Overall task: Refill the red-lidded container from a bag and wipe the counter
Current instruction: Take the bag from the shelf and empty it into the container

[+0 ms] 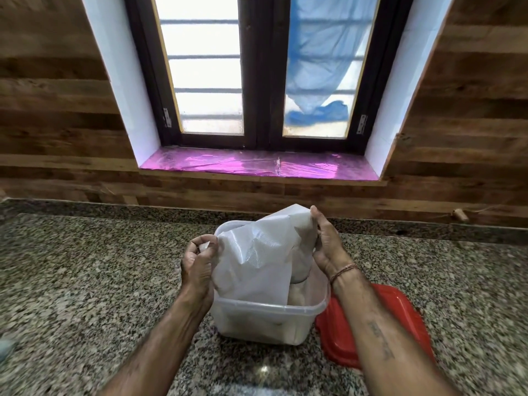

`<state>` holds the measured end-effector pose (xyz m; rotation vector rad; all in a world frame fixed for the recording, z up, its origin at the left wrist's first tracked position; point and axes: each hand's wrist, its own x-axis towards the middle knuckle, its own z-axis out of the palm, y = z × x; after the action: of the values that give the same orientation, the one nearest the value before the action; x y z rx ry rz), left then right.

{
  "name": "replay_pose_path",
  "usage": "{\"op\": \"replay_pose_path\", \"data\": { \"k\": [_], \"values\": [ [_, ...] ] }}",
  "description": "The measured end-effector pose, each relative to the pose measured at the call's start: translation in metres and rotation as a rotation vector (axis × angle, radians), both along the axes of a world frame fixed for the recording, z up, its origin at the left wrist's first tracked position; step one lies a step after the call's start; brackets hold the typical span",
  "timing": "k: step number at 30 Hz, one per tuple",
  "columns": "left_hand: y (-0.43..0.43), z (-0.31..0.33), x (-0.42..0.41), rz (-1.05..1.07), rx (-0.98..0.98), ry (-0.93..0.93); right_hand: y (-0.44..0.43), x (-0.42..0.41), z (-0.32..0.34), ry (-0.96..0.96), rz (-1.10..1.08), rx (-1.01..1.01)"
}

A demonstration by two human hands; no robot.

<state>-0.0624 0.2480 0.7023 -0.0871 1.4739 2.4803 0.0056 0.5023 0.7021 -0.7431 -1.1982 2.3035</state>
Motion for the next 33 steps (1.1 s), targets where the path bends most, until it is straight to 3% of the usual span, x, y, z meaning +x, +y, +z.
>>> {"op": "replay_pose_path", "data": {
  "k": [6,15,19,21,25,29,33],
  "values": [
    [-0.011,0.002,-0.01,0.018,0.034,0.011,0.01,0.002,0.007,-0.058,0.028,0.086],
    [-0.022,0.015,-0.015,0.086,-0.119,0.151,0.023,0.006,0.012,-0.013,0.019,0.212],
    [-0.022,0.023,-0.012,0.003,-0.226,0.274,0.025,0.011,0.022,-0.005,0.057,0.259],
    [-0.025,0.028,-0.017,-0.036,-0.334,0.33,0.026,0.011,0.024,-0.024,0.101,0.331],
    [-0.038,0.035,-0.039,0.017,-0.74,0.559,0.024,0.013,0.027,-0.037,0.165,0.449],
    [-0.038,0.033,-0.041,-0.297,-1.09,0.673,0.02,0.01,0.028,0.026,0.127,0.465],
    [-0.03,0.03,-0.032,-0.258,-1.122,0.627,0.019,0.013,0.03,0.076,0.153,0.416]
  ]
}}
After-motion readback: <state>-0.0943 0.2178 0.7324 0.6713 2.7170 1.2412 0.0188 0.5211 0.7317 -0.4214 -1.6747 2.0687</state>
